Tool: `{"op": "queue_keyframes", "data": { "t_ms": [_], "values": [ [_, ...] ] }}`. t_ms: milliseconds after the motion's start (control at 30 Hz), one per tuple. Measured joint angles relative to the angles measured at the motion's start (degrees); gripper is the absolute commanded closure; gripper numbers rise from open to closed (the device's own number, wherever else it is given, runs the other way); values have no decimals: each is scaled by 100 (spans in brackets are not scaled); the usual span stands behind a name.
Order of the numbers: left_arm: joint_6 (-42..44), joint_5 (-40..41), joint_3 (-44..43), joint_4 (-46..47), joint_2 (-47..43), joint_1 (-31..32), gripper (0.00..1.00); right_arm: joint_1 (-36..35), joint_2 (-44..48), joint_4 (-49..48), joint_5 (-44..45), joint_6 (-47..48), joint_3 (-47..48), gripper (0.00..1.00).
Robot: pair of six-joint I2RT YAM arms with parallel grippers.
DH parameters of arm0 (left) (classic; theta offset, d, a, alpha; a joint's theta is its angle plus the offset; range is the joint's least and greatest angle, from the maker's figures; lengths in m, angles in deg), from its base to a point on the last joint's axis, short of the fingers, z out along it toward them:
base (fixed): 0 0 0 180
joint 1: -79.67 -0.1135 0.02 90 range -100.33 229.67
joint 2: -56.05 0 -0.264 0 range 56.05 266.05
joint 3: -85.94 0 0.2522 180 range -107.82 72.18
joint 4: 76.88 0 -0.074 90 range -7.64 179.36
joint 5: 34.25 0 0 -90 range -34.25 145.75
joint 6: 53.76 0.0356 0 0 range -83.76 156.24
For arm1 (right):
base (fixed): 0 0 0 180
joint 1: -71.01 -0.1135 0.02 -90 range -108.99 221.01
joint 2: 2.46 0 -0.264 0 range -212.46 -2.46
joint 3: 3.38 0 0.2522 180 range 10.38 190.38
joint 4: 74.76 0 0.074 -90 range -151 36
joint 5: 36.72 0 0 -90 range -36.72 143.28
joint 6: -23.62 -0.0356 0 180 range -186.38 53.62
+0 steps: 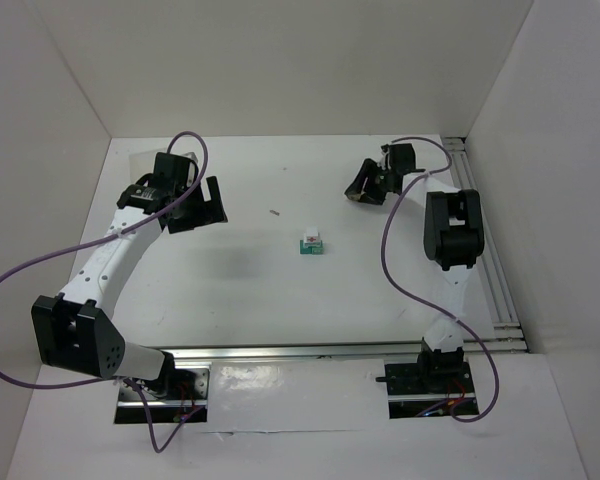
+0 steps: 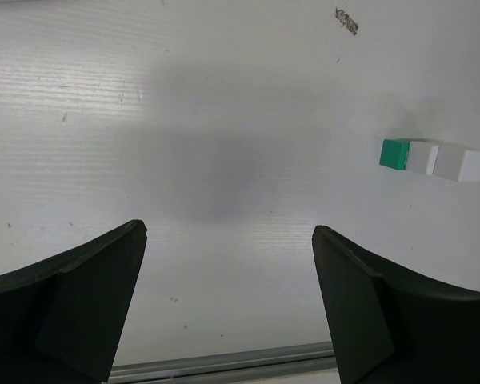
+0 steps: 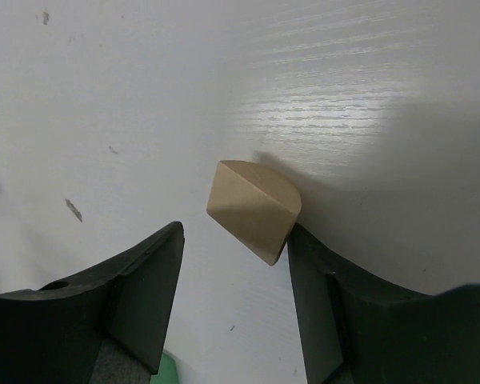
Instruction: Build the wood block tower
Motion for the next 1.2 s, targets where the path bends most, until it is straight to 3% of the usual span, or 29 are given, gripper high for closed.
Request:
{"op": "queue_keyframes", "data": {
  "t_ms": [67, 433, 667, 1200],
  "values": [
    [0, 0, 0, 0, 0, 0, 2, 31, 9, -118, -33, -162, -72, 41],
    [0, 46, 0, 0, -2, 0, 2, 48, -52, -221, -9, -680, -127, 71],
    [0, 66, 2, 2, -2, 0, 2, 48, 26, -151, 240, -734, -129, 79],
    [0, 24, 90, 4, -2, 0, 2, -715, 627, 2761, 4118, 131, 396, 79]
  ]
}}
